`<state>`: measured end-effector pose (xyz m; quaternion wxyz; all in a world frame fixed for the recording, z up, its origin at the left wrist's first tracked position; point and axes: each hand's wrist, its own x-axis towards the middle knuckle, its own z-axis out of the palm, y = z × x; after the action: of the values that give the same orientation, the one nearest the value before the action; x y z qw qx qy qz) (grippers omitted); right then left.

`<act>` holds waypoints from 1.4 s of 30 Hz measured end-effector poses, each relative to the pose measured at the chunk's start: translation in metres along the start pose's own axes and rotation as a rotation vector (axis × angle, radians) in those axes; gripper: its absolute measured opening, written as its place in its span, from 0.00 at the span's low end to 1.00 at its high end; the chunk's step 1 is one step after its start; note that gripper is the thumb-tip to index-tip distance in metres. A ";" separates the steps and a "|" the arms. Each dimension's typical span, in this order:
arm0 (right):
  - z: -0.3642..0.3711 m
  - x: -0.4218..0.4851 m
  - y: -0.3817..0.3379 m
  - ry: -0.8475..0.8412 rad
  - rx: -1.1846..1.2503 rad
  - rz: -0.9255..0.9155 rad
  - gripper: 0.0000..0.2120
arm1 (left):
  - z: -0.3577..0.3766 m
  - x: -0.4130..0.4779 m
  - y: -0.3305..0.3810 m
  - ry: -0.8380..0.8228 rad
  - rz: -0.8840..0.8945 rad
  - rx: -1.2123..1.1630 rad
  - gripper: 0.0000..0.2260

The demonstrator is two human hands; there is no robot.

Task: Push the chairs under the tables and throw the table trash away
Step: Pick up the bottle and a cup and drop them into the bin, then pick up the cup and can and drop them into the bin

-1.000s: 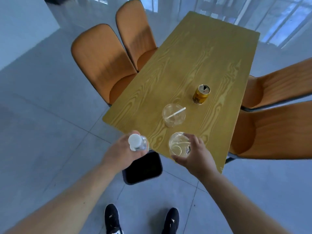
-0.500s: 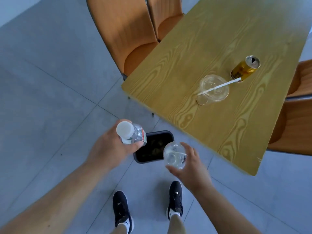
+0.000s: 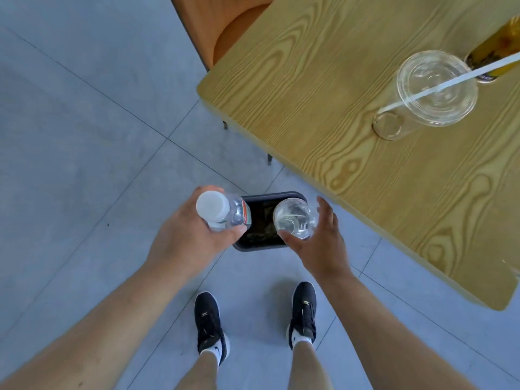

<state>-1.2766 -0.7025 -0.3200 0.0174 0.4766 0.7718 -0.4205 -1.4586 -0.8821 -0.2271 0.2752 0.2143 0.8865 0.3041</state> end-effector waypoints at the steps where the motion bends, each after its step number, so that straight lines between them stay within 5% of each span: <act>1: 0.000 0.002 0.001 -0.006 0.001 0.007 0.51 | 0.006 0.005 -0.001 0.009 0.010 0.006 0.29; 5: -0.003 0.000 0.005 -0.007 -0.079 -0.021 0.46 | 0.045 0.031 -0.017 -0.097 0.004 0.146 0.37; 9: -0.028 -0.033 0.004 -0.037 -0.152 -0.069 0.30 | 0.068 0.028 -0.024 -0.298 -0.088 0.324 0.39; 13: -0.085 -0.076 -0.022 -0.020 -0.168 -0.239 0.17 | 0.047 -0.004 0.037 -0.163 0.039 0.200 0.23; 16: -0.145 -0.084 -0.048 0.148 -0.153 -0.337 0.11 | 0.018 -0.018 0.112 -0.036 0.197 0.134 0.19; 23: -0.304 -0.028 -0.077 0.385 -0.040 -0.268 0.27 | 0.000 0.015 0.270 0.004 0.410 0.079 0.35; 27: -0.364 0.035 -0.070 0.460 -0.047 -0.234 0.37 | 0.028 0.043 0.312 -0.021 0.383 0.151 0.46; 34: -0.391 0.153 -0.064 0.290 -0.177 -0.105 0.55 | 0.073 0.065 0.314 -0.037 0.302 0.340 0.52; 42: -0.355 0.178 -0.058 0.254 -0.207 -0.119 0.39 | 0.078 0.074 0.303 -0.027 0.275 0.322 0.50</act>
<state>-1.2840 -0.3492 -0.1302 -0.0561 0.4753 0.8338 -0.2752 -1.4023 -0.5896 -0.1060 0.2050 0.3784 0.8824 0.1901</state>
